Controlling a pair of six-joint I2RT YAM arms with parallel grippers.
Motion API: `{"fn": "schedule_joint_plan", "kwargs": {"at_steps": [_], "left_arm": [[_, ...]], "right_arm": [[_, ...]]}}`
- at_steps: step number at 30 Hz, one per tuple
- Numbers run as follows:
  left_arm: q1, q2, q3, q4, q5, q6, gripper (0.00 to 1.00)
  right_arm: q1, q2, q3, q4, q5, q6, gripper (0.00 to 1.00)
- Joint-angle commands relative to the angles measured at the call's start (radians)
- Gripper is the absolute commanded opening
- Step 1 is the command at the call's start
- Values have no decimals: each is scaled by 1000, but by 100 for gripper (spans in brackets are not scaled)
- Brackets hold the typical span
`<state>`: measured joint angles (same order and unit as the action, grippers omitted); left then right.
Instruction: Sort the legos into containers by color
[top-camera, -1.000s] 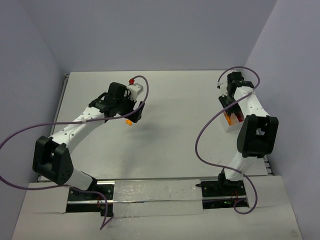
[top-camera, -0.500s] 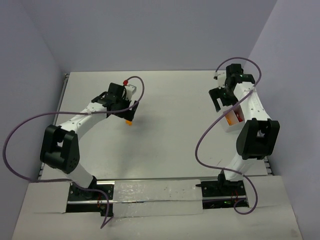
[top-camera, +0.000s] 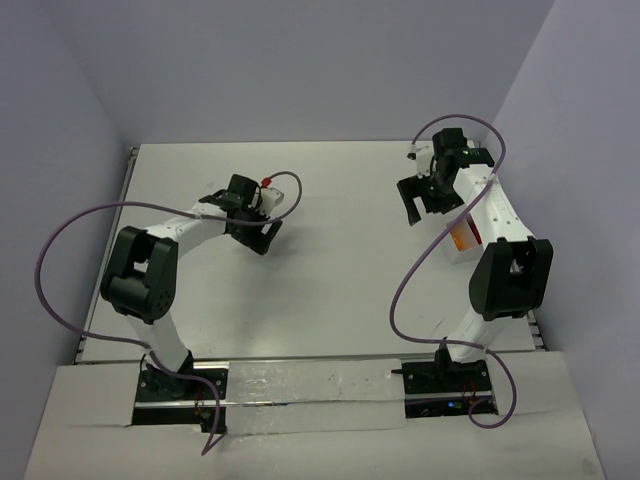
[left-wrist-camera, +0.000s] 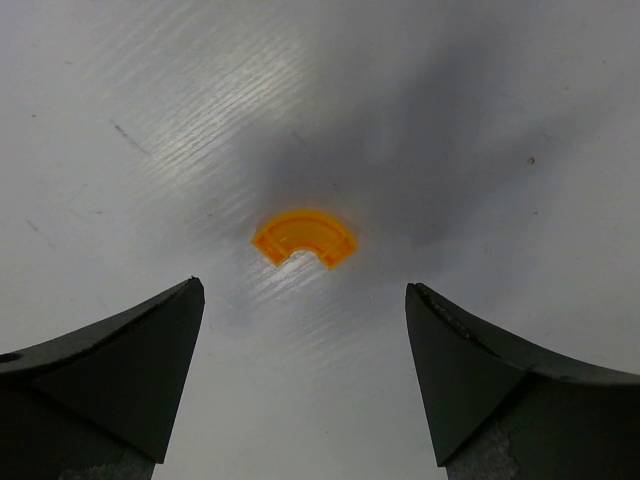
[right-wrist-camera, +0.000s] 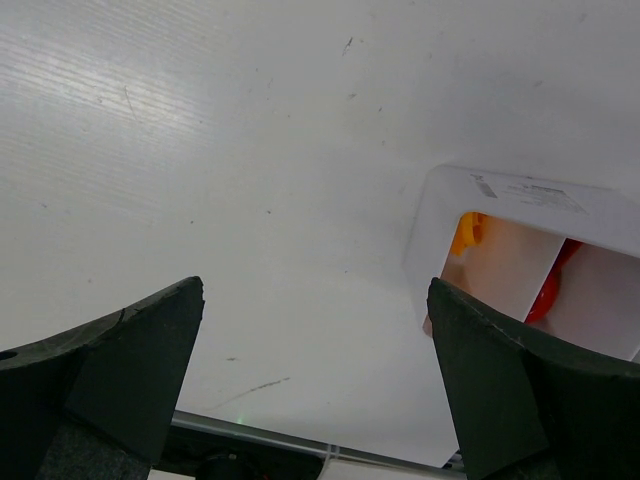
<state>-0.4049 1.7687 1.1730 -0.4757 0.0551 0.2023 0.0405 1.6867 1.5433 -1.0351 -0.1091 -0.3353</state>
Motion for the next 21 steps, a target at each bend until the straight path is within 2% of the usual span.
{"fn": "schedule_joint_plan", "kwargs": {"at_steps": [1, 11, 21], "left_arm": [[3, 46, 46, 35, 68, 19, 89], [3, 126, 93, 43, 82, 11, 82], [4, 155, 107, 27, 87, 11, 67]], "right_arm": [[9, -39, -6, 0, -14, 18, 100], [12, -32, -3, 1, -18, 19, 100], [13, -28, -2, 1, -14, 16, 100]]}}
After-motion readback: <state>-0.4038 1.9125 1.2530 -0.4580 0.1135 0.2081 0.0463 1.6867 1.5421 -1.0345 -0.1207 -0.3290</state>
